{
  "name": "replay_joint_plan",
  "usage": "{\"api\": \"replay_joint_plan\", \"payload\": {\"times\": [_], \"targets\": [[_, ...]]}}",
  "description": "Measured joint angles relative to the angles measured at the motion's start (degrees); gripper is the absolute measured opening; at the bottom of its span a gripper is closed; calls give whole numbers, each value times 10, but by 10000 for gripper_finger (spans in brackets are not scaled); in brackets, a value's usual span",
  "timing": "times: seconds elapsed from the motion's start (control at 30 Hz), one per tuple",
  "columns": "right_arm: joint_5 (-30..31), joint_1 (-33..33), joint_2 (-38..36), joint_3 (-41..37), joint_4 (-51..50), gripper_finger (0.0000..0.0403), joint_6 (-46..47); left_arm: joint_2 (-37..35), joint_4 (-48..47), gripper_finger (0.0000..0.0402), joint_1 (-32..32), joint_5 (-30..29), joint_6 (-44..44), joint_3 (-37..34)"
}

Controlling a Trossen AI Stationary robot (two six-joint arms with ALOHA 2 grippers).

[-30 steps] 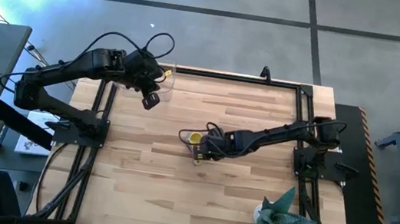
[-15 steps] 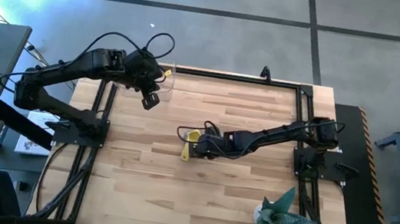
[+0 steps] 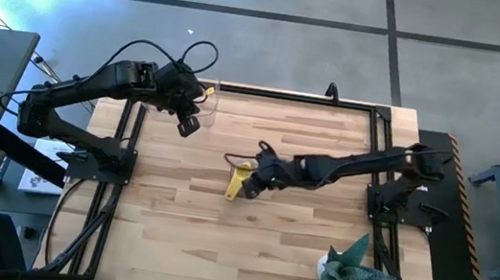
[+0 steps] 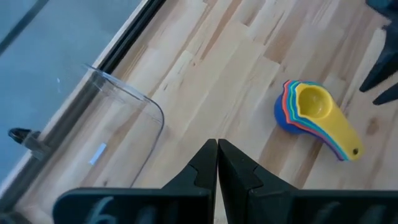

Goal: Nest measuring cups in basket
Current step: Put the stacked measuring cups into the transparent bin

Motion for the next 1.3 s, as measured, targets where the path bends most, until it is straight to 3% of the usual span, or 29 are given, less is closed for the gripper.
{"api": "replay_joint_plan", "payload": {"times": [0.13, 0.37, 0.53, 0.77, 0.9, 1.1, 1.3], "targets": [[-4, -20, -48, 0, 3, 96, -163, 0, -1, 3, 0, 20, -36, 0], [1, -63, -154, 0, -51, 96, -323, 0, -2, 3, 0, 66, -118, 0], [6, -83, -238, 0, -144, 96, -391, 0, -2, 3, 0, 74, -189, 0], [51, -83, -335, -4, -244, 96, -441, 0, -2, 3, 0, 74, -203, 0], [14, -83, -424, -105, -168, 96, -446, 0, -2, 3, 0, 74, -212, 0], [-40, -71, -577, -288, -17, 96, -410, 0, -1, 3, 0, 74, -300, 0], [-42, -59, -700, -416, 54, 96, -429, 0, -1, 3, 0, 74, -363, 0]]}}
